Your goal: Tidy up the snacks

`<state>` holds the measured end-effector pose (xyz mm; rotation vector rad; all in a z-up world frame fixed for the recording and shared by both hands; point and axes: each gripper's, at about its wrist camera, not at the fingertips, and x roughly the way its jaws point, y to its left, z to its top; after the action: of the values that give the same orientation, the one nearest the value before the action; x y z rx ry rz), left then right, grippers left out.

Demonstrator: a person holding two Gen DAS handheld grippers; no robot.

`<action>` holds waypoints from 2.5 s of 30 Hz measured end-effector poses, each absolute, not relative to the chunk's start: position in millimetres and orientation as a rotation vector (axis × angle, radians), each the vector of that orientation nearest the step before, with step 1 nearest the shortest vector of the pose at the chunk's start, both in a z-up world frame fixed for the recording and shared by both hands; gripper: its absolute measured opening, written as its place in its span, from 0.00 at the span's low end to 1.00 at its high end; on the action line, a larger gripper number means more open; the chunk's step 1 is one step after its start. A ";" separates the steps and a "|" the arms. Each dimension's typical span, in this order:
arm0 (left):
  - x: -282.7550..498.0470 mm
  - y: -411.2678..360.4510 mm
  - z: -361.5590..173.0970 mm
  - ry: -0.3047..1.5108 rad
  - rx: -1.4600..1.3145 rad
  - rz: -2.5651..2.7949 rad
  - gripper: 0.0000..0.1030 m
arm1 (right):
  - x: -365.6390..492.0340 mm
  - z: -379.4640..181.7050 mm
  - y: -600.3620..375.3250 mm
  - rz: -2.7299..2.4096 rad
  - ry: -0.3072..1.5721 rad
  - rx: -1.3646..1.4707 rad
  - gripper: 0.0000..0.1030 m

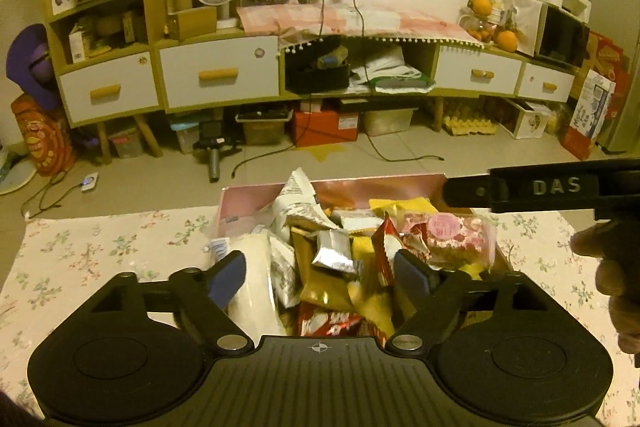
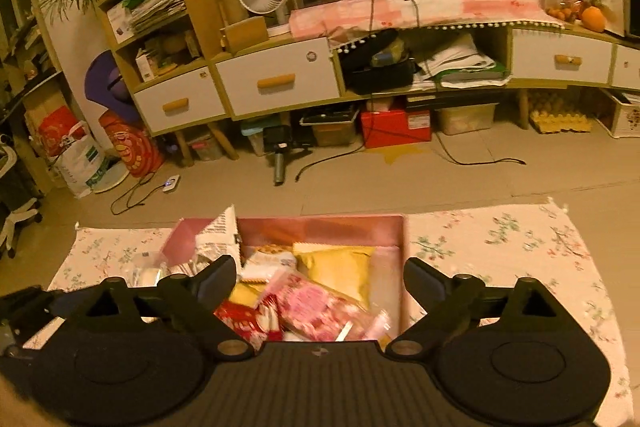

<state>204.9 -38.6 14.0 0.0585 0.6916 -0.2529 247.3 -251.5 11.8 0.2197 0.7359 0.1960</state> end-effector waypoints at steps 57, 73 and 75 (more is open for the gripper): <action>72.9 -2.7 21.2 0.881 0.043 0.026 1.00 | 77.4 25.5 -210.2 -0.014 0.843 0.033 0.74; 69.9 -2.3 24.4 0.876 0.037 0.032 1.00 | 75.8 25.3 -203.0 -0.005 0.840 -0.003 0.74; 69.0 -2.6 25.0 0.874 0.037 0.031 1.00 | 75.5 25.3 -202.0 -0.004 0.839 -0.008 0.74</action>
<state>69.0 -2.6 25.0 0.0370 0.8744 0.0313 75.5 -202.0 25.3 -0.0075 0.8393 -0.0042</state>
